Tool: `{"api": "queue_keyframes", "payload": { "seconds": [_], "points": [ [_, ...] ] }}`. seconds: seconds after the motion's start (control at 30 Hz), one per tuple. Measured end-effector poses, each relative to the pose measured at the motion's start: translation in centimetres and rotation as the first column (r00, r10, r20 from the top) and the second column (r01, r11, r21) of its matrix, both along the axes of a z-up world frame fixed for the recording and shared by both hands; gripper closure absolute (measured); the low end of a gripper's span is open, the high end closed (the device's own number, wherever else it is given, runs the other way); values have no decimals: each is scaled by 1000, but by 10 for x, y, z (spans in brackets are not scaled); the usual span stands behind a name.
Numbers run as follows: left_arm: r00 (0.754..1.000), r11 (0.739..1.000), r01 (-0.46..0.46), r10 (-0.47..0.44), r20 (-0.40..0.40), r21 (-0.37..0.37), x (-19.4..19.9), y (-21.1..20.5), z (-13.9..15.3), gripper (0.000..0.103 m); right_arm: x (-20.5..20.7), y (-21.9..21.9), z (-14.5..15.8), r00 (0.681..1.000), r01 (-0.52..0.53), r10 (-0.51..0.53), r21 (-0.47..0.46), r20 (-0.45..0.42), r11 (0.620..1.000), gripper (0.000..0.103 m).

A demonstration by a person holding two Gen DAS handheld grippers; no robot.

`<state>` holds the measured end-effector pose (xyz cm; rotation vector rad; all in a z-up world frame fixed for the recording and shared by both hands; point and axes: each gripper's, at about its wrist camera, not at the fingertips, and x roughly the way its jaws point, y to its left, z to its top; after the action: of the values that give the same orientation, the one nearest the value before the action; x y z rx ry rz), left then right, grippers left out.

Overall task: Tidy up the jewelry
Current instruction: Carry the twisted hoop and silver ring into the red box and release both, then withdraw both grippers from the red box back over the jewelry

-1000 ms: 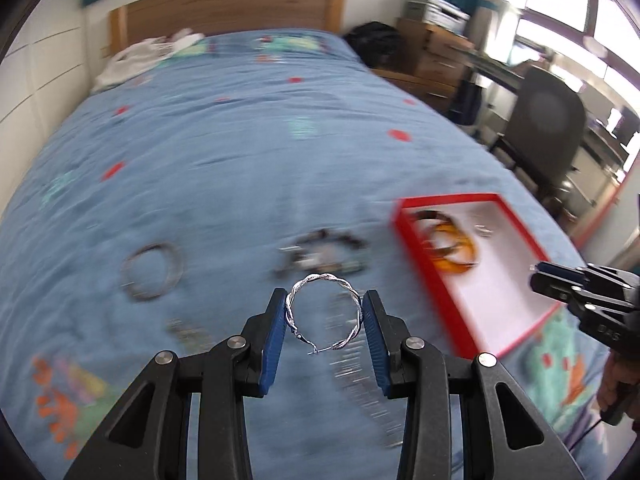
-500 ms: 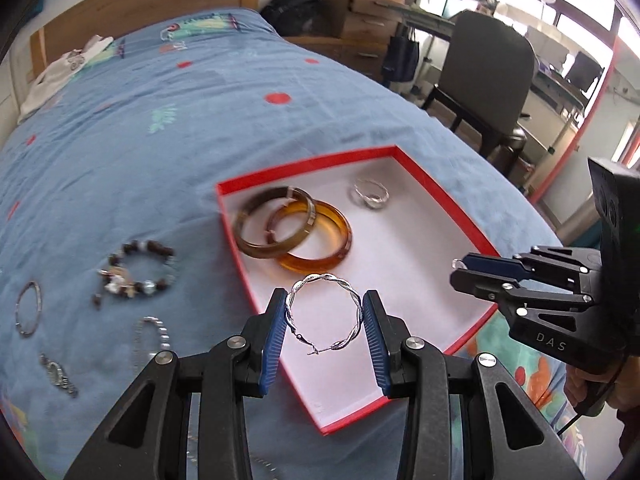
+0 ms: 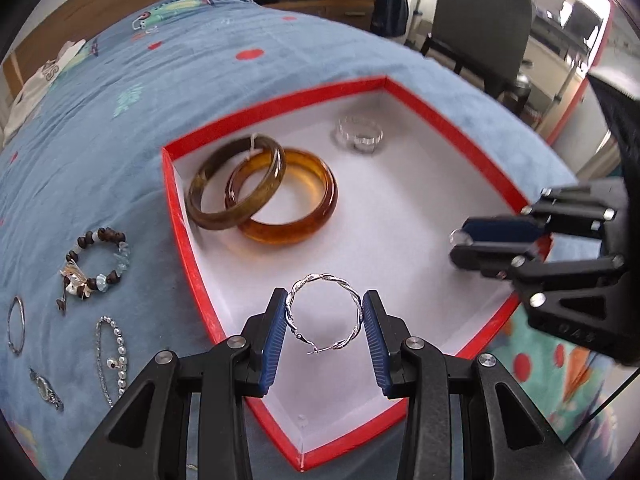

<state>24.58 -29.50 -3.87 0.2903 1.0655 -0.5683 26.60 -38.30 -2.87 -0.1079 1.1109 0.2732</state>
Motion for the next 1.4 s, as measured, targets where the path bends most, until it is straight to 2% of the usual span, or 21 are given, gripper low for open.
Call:
{"api": "queue_keyframes", "payload": {
  "seconds": [0.13,0.47,0.63,0.7,0.83,0.97,1.07,1.23,1.4],
  "points": [
    [999,998,32,-31,-12,57,0,-9,-8,65,2,3,-4,998,-43,42,-29,-40,999,84],
    [1000,999,13,-12,-21,36,9,-8,-9,64,9,2,-3,991,-76,73,-29,-111,997,83],
    [1000,999,11,-10,-22,43,8,-11,-7,58,13,2,-3,990,-61,57,-26,-129,998,83],
    [1000,1000,1,0,-22,26,8,-10,-4,57,12,3,0,991,-51,47,-32,-127,998,83],
    [999,999,-34,34,3,-27,3,4,15,48,1,1,20,996,-30,26,-46,-82,999,83],
    [995,994,-82,85,43,-78,-7,31,43,37,-17,-4,51,1000,14,-15,-38,-16,999,83],
    [988,988,-125,132,75,-95,-17,59,62,34,-29,2,77,999,30,-29,-29,35,999,83],
    [967,971,-217,228,117,-96,-33,123,83,31,-47,38,114,993,4,-5,13,118,1000,83],
    [932,944,-323,329,149,-65,-43,199,92,29,-52,93,131,986,-65,56,55,158,996,83]
  ]
}}
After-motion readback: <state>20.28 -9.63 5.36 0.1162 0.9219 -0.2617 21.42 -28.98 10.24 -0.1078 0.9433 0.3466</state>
